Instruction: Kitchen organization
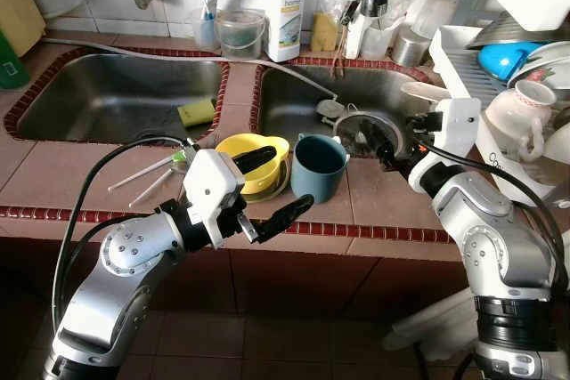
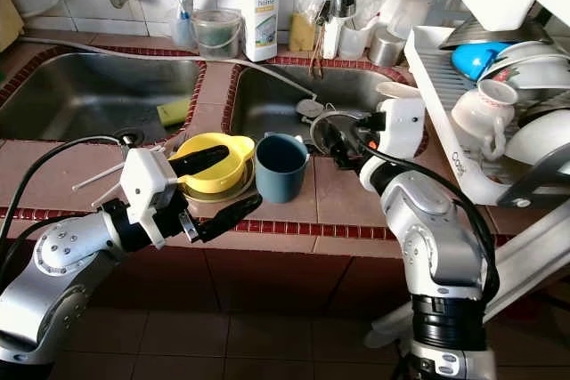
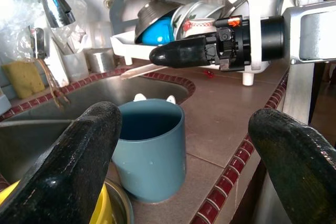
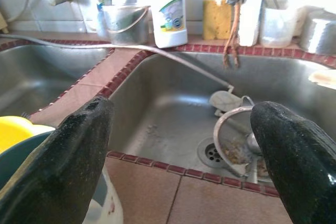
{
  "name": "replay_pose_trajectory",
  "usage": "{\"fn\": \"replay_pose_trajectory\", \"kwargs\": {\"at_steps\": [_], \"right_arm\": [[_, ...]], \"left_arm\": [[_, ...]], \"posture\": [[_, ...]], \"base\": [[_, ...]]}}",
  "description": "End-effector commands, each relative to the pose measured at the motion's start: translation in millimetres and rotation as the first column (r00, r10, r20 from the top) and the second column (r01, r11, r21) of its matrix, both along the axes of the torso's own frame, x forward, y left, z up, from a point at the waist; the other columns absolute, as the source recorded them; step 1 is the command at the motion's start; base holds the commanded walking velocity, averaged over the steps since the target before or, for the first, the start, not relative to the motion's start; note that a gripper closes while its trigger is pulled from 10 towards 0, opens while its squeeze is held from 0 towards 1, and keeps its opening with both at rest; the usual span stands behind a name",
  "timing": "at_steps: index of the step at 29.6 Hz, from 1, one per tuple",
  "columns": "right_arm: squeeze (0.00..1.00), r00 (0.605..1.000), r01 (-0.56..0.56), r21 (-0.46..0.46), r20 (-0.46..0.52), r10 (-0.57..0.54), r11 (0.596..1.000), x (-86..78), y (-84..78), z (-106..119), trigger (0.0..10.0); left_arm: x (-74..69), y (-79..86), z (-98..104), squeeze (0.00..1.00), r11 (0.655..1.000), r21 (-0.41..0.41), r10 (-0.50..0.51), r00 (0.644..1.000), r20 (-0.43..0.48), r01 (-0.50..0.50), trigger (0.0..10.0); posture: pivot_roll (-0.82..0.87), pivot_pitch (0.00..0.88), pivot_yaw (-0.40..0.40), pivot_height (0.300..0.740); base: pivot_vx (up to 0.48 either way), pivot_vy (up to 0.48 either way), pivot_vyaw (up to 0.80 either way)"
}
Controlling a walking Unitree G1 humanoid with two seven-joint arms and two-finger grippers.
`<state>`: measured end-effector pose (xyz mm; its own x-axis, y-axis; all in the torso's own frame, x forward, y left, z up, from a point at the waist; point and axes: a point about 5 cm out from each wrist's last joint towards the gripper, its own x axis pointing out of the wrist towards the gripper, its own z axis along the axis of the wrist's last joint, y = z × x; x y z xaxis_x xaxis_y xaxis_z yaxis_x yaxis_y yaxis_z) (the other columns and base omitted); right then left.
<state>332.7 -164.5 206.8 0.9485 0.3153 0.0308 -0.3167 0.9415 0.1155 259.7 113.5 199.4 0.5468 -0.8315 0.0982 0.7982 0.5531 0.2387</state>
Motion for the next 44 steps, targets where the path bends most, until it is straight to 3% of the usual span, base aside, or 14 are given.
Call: {"fn": "replay_pose_trajectory", "kwargs": {"at_steps": [1,14,17,22,27,28,31,32,33,44], "right_arm": [[0.0,1.0,-0.014,0.007,0.011,0.014,1.0,3.8,1.3,4,10.0],[0.0,0.992,-0.126,0.004,-0.011,0.126,0.992,15.0,11.7,3,10.0],[0.0,0.973,-0.223,-0.028,-0.07,0.22,0.974,10.6,18.7,-8,10.0],[0.0,0.953,-0.283,-0.027,-0.12,0.278,0.959,3.6,23.3,-15,10.0],[0.0,0.948,-0.271,-0.007,-0.174,0.266,0.962,2.1,20.4,-18,10.0],[0.0,0.948,-0.261,0.009,-0.184,0.258,0.965,2.3,19.0,-17,9.1],[0.0,0.949,-0.239,0.041,-0.204,0.242,0.97,3.0,16.0,-16,4.5],[0.0,0.949,-0.231,0.049,-0.207,0.236,0.972,3.3,15.0,-15,0.7],[0.0,0.95,-0.223,0.053,-0.211,0.23,0.973,3.6,13.9,-15,0.0],[0.0,0.946,-0.13,0.174,-0.274,0.175,0.976,2.6,7.4,-12,0.0]], "left_arm": [[-3.2,-1.6,1,0.0,1.0,0.004,-0.005,1.0,0.01,0.005,10.0],[-2.8,-3.9,2,0.0,1.0,-0.007,0.0,1.0,0.017,0.0,10.0],[-2.4,-4.8,3,0.0,1.0,-0.017,0.008,1.0,0.019,-0.007,10.0],[-2.7,-5.4,3,0.0,1.0,-0.024,0.012,1.0,0.02,-0.012,10.0],[-2.4,-5.9,3,0.0,1.0,-0.028,0.014,1.0,0.02,-0.013,10.0],[-2.4,-6.0,4,0.0,0.999,-0.029,0.014,1.0,0.021,-0.013,10.0],[-2.3,-6.3,4,0.0,0.999,-0.03,0.015,1.0,0.022,-0.014,10.0],[-2.2,-6.4,4,0.0,0.999,-0.031,0.015,1.0,0.022,-0.014,10.0],[-2.0,-6.4,4,0.0,0.999,-0.032,0.015,1.0,0.022,-0.014,10.0],[0.5,-5.5,8,0.0,0.999,-0.038,0.016,0.999,0.033,-0.014,10.0]], "posture": [[-0.04,0.114,-0.048,0.74],[-0.04,0.102,-0.059,0.74],[-0.04,0.104,-0.063,0.74],[-0.04,0.108,-0.066,0.74],[-0.04,0.112,-0.069,0.74],[-0.04,0.112,-0.069,0.74],[-0.05,0.116,-0.069,0.74],[-0.05,0.116,-0.069,0.74],[-0.05,0.116,-0.068,0.74],[-0.06,0.117,-0.062,0.74]], "base": [[0.0,0.0,0.0],[0.0,0.0,0.0],[0.0,0.0,0.0],[0.0,0.0,0.0],[0.0,0.0,0.0],[0.0,0.0,0.0],[0.0,0.0,0.0],[0.0,0.0,0.0],[0.0,0.0,0.0],[0.0,0.0,0.0]]}}
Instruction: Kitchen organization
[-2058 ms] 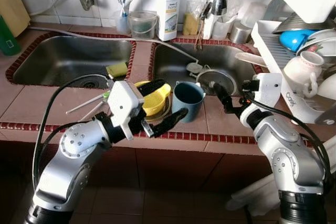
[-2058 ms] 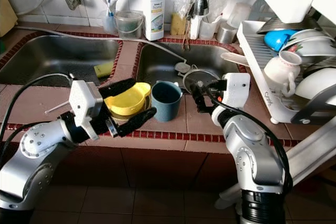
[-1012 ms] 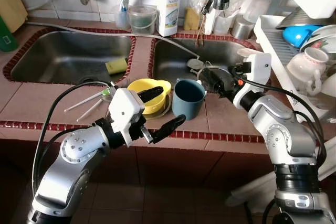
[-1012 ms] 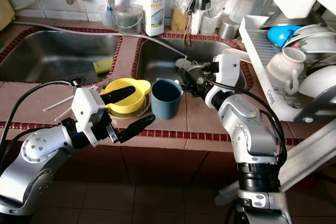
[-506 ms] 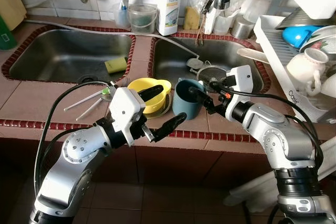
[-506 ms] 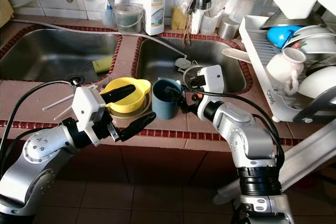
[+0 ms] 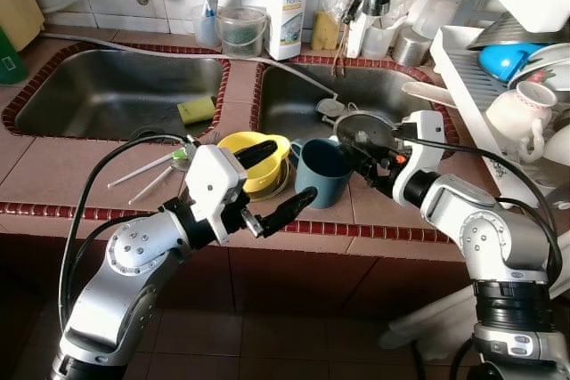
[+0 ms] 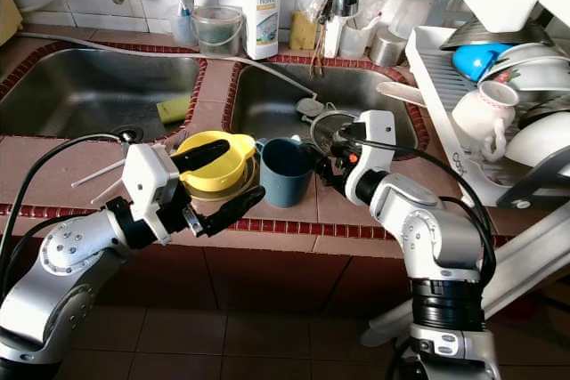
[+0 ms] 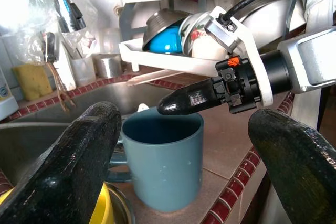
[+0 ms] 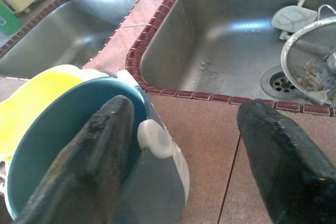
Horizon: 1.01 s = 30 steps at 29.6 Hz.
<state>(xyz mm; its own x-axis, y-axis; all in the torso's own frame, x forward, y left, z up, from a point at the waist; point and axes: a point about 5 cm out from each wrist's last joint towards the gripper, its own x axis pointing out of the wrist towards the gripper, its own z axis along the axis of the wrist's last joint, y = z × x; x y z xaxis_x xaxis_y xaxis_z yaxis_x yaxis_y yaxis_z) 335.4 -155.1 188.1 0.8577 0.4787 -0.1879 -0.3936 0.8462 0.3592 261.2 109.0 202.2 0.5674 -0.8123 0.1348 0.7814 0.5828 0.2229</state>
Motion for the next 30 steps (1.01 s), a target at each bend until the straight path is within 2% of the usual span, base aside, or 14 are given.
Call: {"fn": "replay_pose_trajectory", "kwargs": {"at_steps": [1,15,30], "right_arm": [[0.0,1.0,0.014,0.01,0.008,-0.014,1.0,-0.1,-2.2,7,0.0],[0.0,0.998,0.024,0.045,-0.063,-0.021,0.999,-2.7,-0.7,6,0.0],[0.0,0.993,0.048,0.012,-0.11,-0.047,0.999,-6.2,-5.7,-3,0.0]], "left_arm": [[-0.8,-1.0,6,0.0,1.0,0.001,-0.01,1.0,0.026,0.01,10.0],[-1.0,0.7,7,0.0,1.0,0.001,-0.002,0.999,0.032,0.002,10.0],[-1.9,1.5,6,0.0,1.0,0.001,0.007,1.0,0.03,-0.007,10.0]], "posture": [[-0.06,0.117,-0.062,0.74],[-0.05,0.119,-0.063,0.74],[-0.05,0.123,-0.071,0.74]], "base": [[0.0,0.0,0.0],[0.0,0.0,0.0],[0.0,0.0,0.0]]}}
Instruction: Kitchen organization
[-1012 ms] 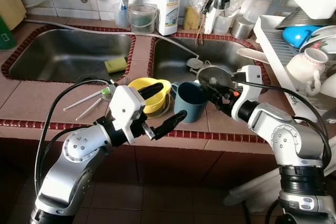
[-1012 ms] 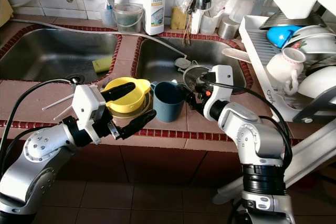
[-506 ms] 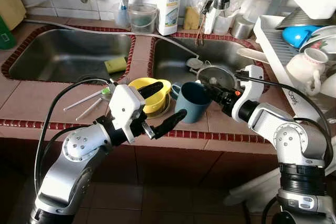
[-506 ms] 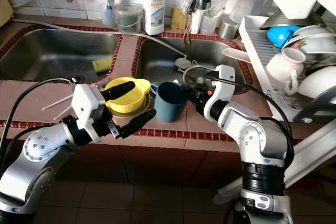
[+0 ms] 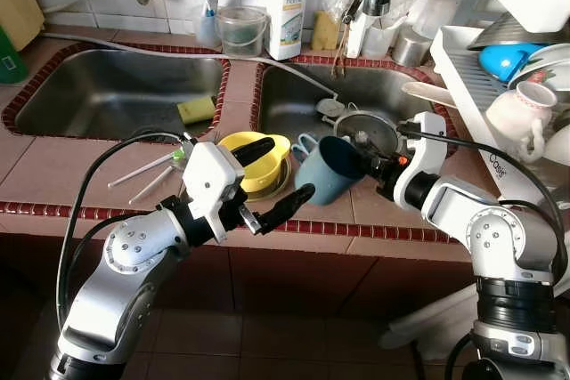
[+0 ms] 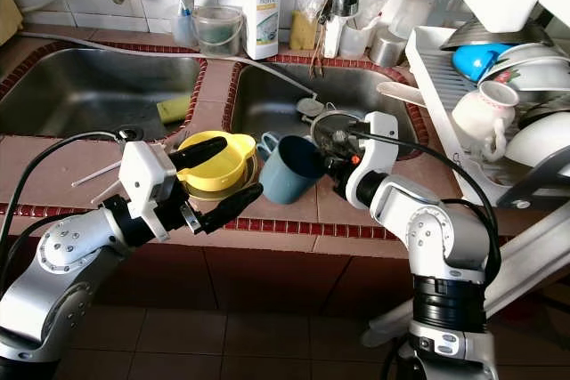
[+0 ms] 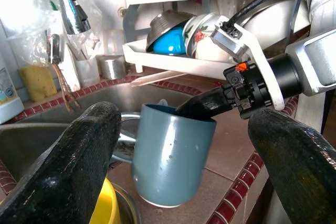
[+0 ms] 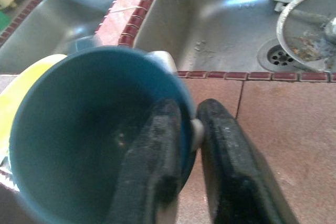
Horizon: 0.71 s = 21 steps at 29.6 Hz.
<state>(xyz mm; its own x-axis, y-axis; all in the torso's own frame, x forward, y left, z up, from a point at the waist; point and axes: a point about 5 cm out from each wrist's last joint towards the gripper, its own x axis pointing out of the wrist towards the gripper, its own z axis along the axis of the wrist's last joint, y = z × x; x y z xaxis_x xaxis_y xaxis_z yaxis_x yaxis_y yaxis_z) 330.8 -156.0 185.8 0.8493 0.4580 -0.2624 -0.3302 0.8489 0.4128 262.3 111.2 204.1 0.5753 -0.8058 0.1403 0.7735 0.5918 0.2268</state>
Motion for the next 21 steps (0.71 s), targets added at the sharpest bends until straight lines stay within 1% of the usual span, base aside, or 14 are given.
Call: {"fn": "replay_pose_trajectory", "kwargs": {"at_steps": [1,7,10,13,15,16,18,21], "right_arm": [[0.0,1.0,0.019,-0.005,-0.013,-0.019,1.0,-2.1,-4.9,-1,0.0],[0.0,0.999,0.03,-0.003,-0.021,-0.03,1.0,-4.3,-5.3,-4,0.0],[0.0,0.998,0.053,0.0,-0.017,-0.053,0.999,-5.0,-7.0,-5,0.0],[0.0,0.997,0.072,-0.003,0.037,-0.072,0.997,-5.4,-8.3,-2,0.0],[0.0,0.996,0.085,0.001,0.041,-0.085,0.996,-5.8,-8.7,-2,0.0],[0.0,0.991,0.109,-0.001,0.077,-0.108,0.994,-6.1,-10.3,0,0.0],[0.0,0.984,0.136,-0.007,0.113,-0.135,0.991,-6.2,-12.1,3,0.0],[0.0,0.966,0.184,0.008,0.182,-0.182,0.983,-8.5,-14.6,9,0.0]], "left_arm": [[-3.3,-1.0,4,0.0,1.0,0.005,-0.006,1.0,0.023,0.006,10.0],[-3.6,-0.8,2,0.0,1.0,0.009,-0.01,1.0,0.018,0.01,10.0],[-4.1,-0.8,2,0.0,1.0,0.015,-0.018,1.0,0.015,0.018,10.0],[-2.4,1.1,3,0.0,1.0,0.02,-0.022,1.0,0.015,0.022,10.0],[-1.3,1.7,3,0.0,1.0,0.022,-0.022,1.0,0.017,0.021,10.0],[0.2,2.2,4,0.0,1.0,0.018,-0.017,1.0,0.017,0.016,10.0],[0.6,2.4,4,0.0,1.0,0.014,-0.014,1.0,0.018,0.013,10.0],[0.7,2.7,4,0.0,1.0,0.006,-0.006,1.0,0.016,0.005,10.0]], "posture": [[-0.05,0.123,-0.071,0.74],[-0.05,0.122,-0.07,0.74],[-0.05,0.122,-0.067,0.74],[-0.05,0.12,-0.065,0.74],[-0.05,0.12,-0.065,0.74],[-0.05,0.116,-0.063,0.74],[-0.05,0.112,-0.062,0.74],[-0.05,0.112,-0.062,0.74]], "base": [[0.0,0.0,0.0],[0.0,0.0,0.0],[0.0,0.0,0.0],[0.0,0.0,0.0],[0.0,0.0,0.0],[0.0,0.0,0.0],[0.0,0.0,0.0],[0.0,0.0,0.0]]}}
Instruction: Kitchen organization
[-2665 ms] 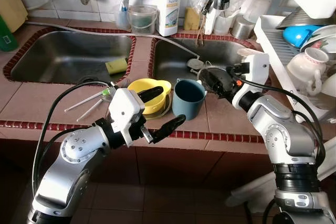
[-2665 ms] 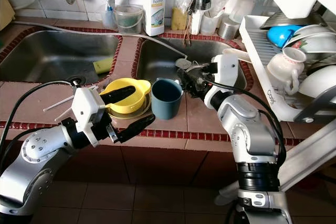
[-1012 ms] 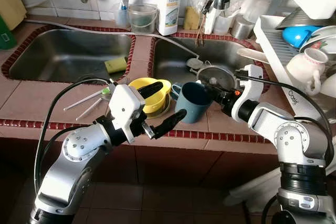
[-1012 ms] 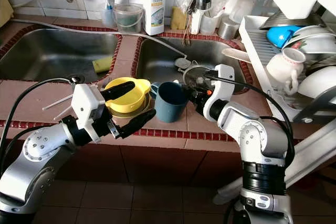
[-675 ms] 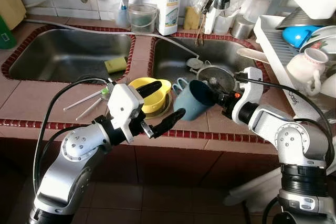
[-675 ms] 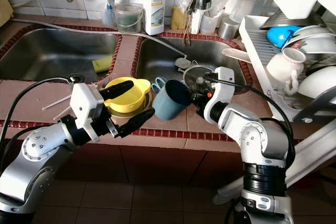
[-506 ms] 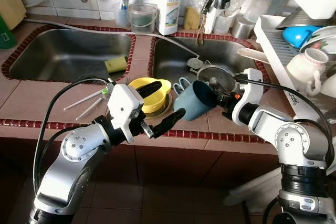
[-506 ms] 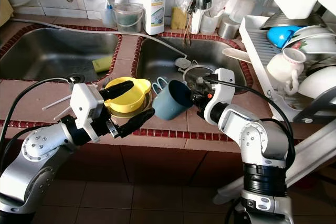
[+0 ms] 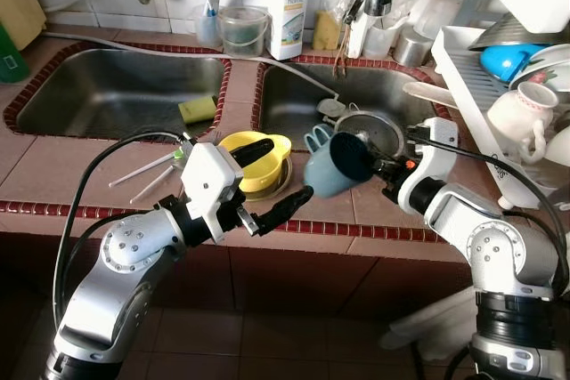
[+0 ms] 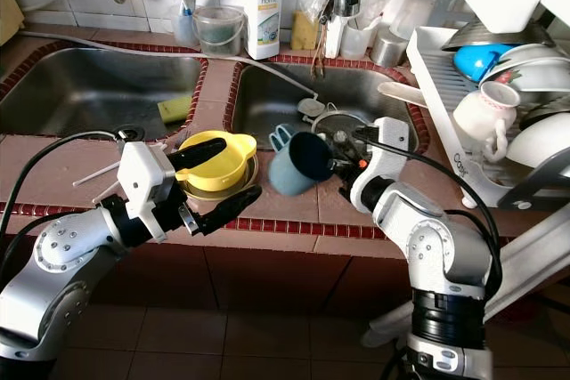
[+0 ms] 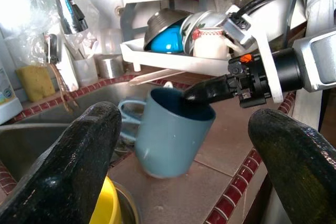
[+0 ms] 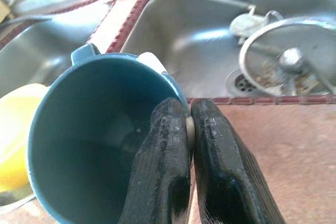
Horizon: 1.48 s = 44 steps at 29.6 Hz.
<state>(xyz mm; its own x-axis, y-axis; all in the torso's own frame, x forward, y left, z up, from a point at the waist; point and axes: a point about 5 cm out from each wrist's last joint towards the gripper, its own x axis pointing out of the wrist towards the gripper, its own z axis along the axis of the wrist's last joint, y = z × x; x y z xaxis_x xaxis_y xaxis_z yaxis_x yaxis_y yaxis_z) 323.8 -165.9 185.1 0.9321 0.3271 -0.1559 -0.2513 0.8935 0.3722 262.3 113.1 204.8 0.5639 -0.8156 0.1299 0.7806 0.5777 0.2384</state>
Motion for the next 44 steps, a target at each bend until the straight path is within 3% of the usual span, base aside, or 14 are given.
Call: {"fn": "replay_pose_trajectory", "kwargs": {"at_steps": [1,5,10,11,12,15,18,20,22,26,33,36,39,44], "right_arm": [[0.0,0.992,0.059,-0.007,0.11,-0.058,0.998,-3.1,-5.3,12,0.0],[0.0,0.969,0.106,-0.034,0.23,-0.096,0.994,-6.5,-5.5,18,0.0],[0.0,0.892,0.195,-0.011,0.418,-0.172,0.981,-7.1,-6.9,33,0.6],[0.0,0.884,0.211,-0.008,0.427,-0.187,0.977,-5.1,-9.9,33,4.1],[0.0,0.874,0.22,-0.019,0.447,-0.189,0.975,-2.7,-12.1,33,10.0],[0.0,0.833,0.292,-0.028,0.499,-0.24,0.956,6.6,-18.9,38,10.0],[0.0,0.805,0.32,-0.046,0.541,-0.246,0.946,9.9,-17.7,43,10.0],[0.0,0.772,0.38,-0.117,0.587,-0.244,0.918,16.2,-13.1,47,10.0],[0.0,0.754,0.408,-0.143,0.61,-0.244,0.902,18.7,-11.6,48,10.0],[0.0,0.755,0.431,-0.1,0.585,-0.297,0.897,25.0,-10.7,49,10.0],[0.0,0.747,0.444,-0.145,0.606,-0.276,0.884,26.0,0.2,43,10.0],[0.0,0.73,0.441,-0.182,0.642,-0.233,0.879,23.1,4.5,44,10.0],[0.0,0.726,0.427,-0.161,0.648,-0.231,0.89,16.5,10.1,41,10.0],[0.0,0.748,0.394,-0.146,0.625,-0.224,0.907,1.1,15.6,26,10.0]], "left_arm": [[0.7,1.1,3,0.0,1.0,-0.013,0.014,1.0,0.01,-0.014,10.0],[3.3,3.2,2,0.0,0.998,-0.042,0.043,0.999,-0.008,-0.044,10.0],[16.1,12.0,6,0.0,0.986,-0.098,0.136,0.99,-0.028,-0.138,10.0],[23.5,16.9,8,0.0,0.976,-0.117,0.182,0.983,-0.033,-0.185,10.0],[31.5,22.1,11,0.0,0.963,-0.145,0.223,0.974,-0.047,-0.228,10.0],[58.2,35.5,18,0.0,0.912,-0.175,0.365,0.929,-0.063,-0.371,10.0],[69.6,40.3,18,0.0,0.879,-0.18,0.434,0.897,-0.088,-0.442,10.0],[87.2,49.6,15,0.0,0.794,-0.171,0.567,0.812,-0.137,-0.584,10.0],[92.6,52.6,13,0.0,0.758,-0.174,0.603,0.777,-0.179,-0.629,10.0],[94.4,49.9,14,0.0,0.747,-0.203,0.597,0.774,-0.21,-0.632,10.0],[94.7,58.1,19,0.0,0.675,-0.216,0.674,0.709,-0.207,-0.705,10.0],[89.4,60.2,25,0.0,0.664,-0.253,0.68,0.709,-0.189,-0.704,10.0],[83.7,65.2,19,0.0,0.634,-0.253,0.705,0.68,-0.199,-0.731,10.0],[66.8,62.2,1,0.0,0.613,-0.215,0.751,0.645,-0.141,-0.76,10.0]], "posture": [[-0.05,0.112,-0.062,0.74],[-0.05,0.093,-0.06,0.74],[-0.05,0.083,-0.049,0.74],[-0.06,0.081,-0.036,0.74],[-0.07,0.08,-0.033,0.74],[-0.06,0.079,-0.032,0.74],[-0.06,0.077,-0.03,0.74],[-0.06,0.069,-0.024,0.74],[-0.06,0.066,-0.025,0.74],[-0.06,0.057,-0.025,0.74],[-0.07,0.016,-0.045,0.74],[-0.06,0.009,-0.05,0.74],[-0.07,0.0,-0.064,0.74],[-0.08,0.0,-0.073,0.74]], "base": [[0.0,0.0,0.0],[0.0,0.0,0.0],[0.0,0.0,0.0],[0.0,0.0,0.0],[0.0,0.0,0.0],[0.0,0.0,0.0],[0.0,0.0,0.0],[0.0,0.0,0.0],[0.0,0.0,0.0],[0.0,0.0,0.0],[0.0,0.0,0.0],[0.0,0.0,0.0],[0.0,0.0,0.0],[0.0,0.0,0.0]]}}
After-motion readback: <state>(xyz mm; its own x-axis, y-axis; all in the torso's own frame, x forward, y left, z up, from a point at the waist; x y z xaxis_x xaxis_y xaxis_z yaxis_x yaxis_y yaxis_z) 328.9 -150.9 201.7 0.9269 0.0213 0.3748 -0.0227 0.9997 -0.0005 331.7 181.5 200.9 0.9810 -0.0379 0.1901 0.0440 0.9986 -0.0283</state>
